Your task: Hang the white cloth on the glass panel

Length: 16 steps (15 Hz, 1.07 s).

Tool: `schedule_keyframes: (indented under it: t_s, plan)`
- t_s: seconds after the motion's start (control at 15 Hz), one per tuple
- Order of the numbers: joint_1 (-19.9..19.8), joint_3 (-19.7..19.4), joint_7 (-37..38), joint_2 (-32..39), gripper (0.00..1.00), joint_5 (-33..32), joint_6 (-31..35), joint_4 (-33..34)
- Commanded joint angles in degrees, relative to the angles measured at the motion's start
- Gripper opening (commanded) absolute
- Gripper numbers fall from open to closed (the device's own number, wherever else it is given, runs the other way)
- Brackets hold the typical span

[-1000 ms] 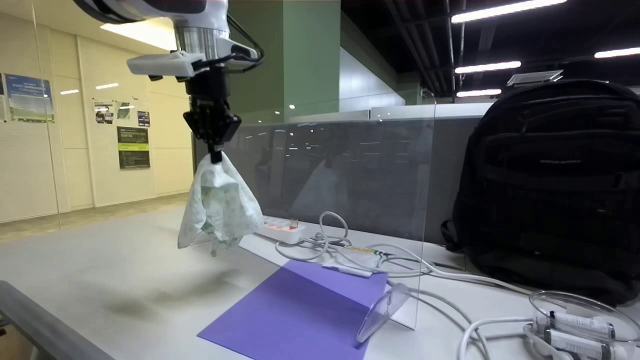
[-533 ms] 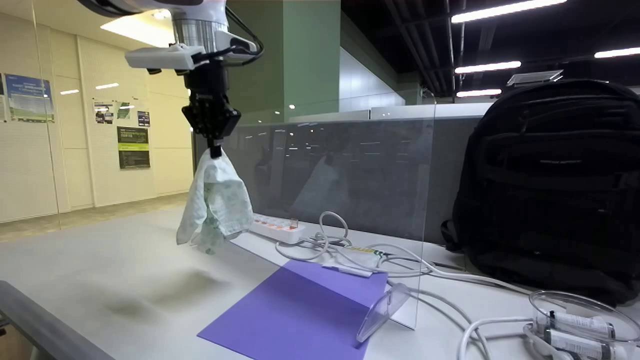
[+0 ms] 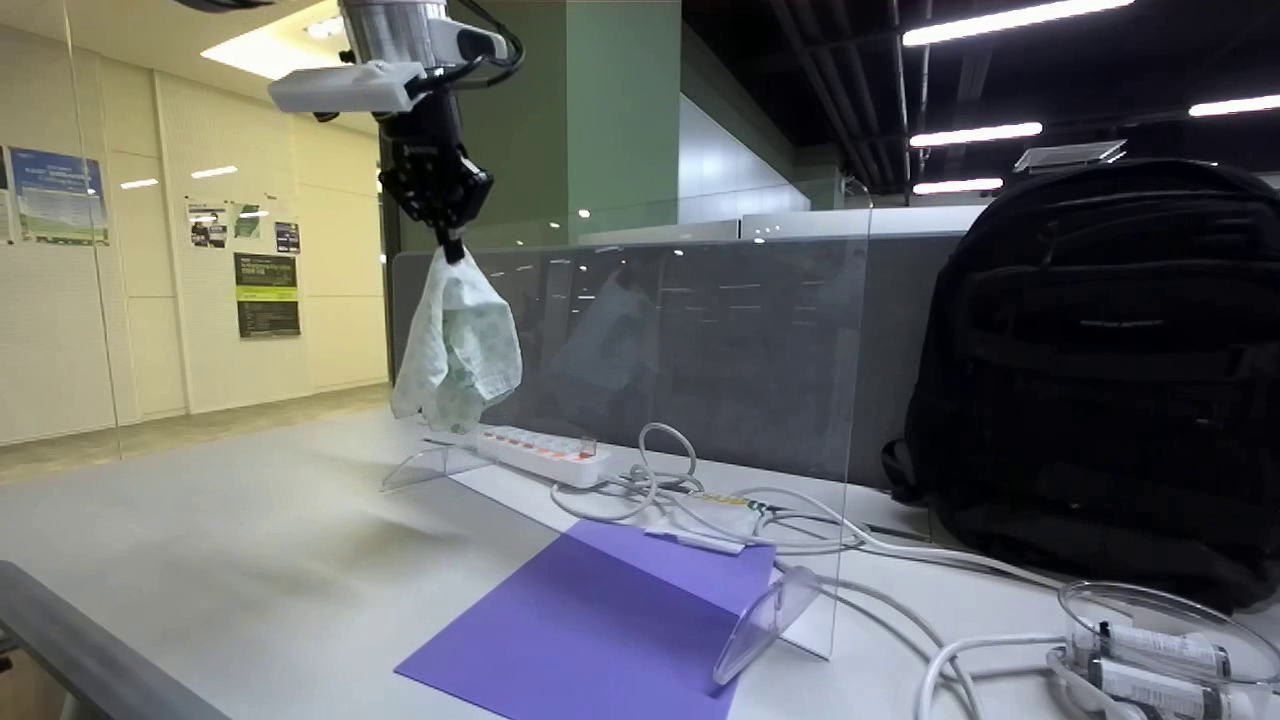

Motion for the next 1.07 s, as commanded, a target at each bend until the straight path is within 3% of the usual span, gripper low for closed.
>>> schedule_keyframes:
  t_s: [0.0, 0.47, 1.0]
  plan:
    - [0.5, 0.2, 0.1, -0.4, 0.0, -2.1, 1.9, 4.5]
    - [0.0, 0.1, 0.6, 0.3, 0.0, -4.6, 8.8, 13.9]
    - [-2.4, -0.7, 2.4, -0.3, 0.0, -4.8, 14.0, 18.7]
